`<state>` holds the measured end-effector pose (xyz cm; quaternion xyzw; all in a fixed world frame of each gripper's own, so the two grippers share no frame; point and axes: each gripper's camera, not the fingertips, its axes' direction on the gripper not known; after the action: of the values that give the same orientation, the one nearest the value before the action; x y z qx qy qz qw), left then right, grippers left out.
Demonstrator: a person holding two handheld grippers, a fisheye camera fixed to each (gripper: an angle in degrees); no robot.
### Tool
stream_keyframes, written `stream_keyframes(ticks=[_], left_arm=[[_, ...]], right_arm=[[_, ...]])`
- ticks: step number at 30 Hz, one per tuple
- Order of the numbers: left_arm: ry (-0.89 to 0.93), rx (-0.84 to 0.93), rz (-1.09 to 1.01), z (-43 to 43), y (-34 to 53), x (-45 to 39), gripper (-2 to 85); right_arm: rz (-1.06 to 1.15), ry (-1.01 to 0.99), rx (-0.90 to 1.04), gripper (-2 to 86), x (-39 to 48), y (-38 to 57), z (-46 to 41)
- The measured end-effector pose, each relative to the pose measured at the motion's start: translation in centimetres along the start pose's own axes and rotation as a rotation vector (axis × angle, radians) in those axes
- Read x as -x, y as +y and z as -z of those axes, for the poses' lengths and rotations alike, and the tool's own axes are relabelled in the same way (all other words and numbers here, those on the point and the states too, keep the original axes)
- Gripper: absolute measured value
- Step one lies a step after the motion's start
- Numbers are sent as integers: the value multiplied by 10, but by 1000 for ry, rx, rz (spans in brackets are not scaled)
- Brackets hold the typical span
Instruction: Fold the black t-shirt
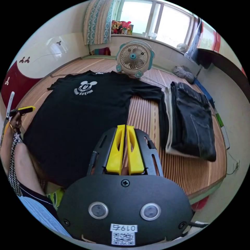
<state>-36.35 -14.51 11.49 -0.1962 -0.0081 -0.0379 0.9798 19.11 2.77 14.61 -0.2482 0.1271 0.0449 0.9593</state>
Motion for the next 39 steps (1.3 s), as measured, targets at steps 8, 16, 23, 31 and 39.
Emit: stream_keyframes(ticks=[8, 16, 23, 31, 39], left_arm=[[-23, 57, 165, 48, 64, 37, 29], [130, 220, 222, 26, 98, 60, 40], [190, 206, 229, 33, 113, 70, 21], [146, 216, 221, 48, 119, 80, 11], [-17, 225, 207, 70, 128, 68, 9]], right_arm=[[-128, -30, 125, 83, -14, 73, 44], [-195, -86, 205, 86, -37, 111, 55], [-184, -155, 225, 22, -52, 107, 63], [-121, -186, 276, -9, -54, 106, 73], [-151, -193, 254, 32, -63, 103, 98]])
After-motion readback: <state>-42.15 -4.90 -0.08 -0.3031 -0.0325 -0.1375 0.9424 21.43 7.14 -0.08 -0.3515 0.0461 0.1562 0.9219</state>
